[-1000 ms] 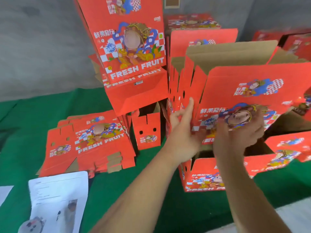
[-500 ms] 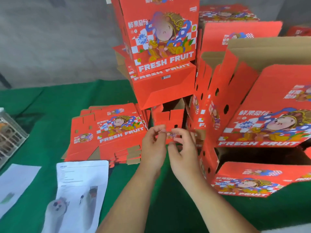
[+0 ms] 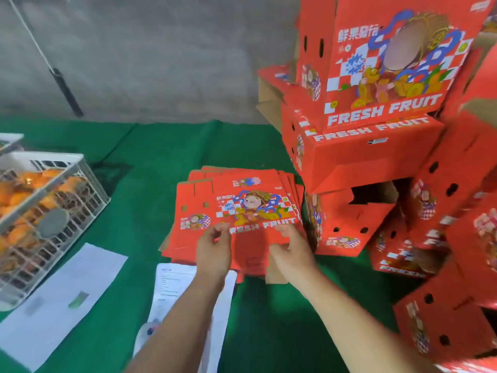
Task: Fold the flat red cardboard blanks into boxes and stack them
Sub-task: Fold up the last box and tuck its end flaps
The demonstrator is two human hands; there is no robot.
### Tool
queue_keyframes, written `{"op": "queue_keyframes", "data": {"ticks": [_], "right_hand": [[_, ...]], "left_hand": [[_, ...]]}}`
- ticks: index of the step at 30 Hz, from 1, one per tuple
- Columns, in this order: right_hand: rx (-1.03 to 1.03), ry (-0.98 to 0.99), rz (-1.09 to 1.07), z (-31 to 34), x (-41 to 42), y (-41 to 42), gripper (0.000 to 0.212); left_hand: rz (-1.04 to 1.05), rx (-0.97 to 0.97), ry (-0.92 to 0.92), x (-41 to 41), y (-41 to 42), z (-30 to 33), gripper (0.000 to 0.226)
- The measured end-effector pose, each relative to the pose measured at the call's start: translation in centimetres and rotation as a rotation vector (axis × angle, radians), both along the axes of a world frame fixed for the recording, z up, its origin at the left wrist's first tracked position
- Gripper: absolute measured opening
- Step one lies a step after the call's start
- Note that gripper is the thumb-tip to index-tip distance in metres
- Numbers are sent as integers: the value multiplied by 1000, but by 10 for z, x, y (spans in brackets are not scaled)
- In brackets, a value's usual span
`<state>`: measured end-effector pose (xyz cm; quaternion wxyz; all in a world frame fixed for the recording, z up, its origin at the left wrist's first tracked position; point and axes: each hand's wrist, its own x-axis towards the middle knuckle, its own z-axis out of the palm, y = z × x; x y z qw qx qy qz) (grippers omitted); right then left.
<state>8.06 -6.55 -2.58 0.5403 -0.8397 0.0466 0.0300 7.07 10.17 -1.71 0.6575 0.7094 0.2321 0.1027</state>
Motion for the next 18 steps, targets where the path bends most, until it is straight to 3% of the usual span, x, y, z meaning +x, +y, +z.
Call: {"op": "queue_keyframes", "data": {"ticks": [3,5,6,8,10,14,18], "right_hand": [[-91,93,-39,-17,36,9,47],[-156,152,-36,-31,55,10,49],[-186,183,-27,-39,64,10,52],[-292,225,-32,-54,82,9,65],[-399,245,-77,-66,102,4,79],[-274,345,-178,-84,122,-1,79],[-373,354,-270,-90,132,1,82]], "left_hand": [[-113,452,206,36,66,-21,18],[-289,809,530,58,104,-34,50],[-313,874,662,70,121,-41,63],[-265,782,806,91,146,-56,74],[-207,600,787,109,160,-71,75],[-207,666,761,122,149,-85,65],[-101,560,708,121,127,-90,69]]}}
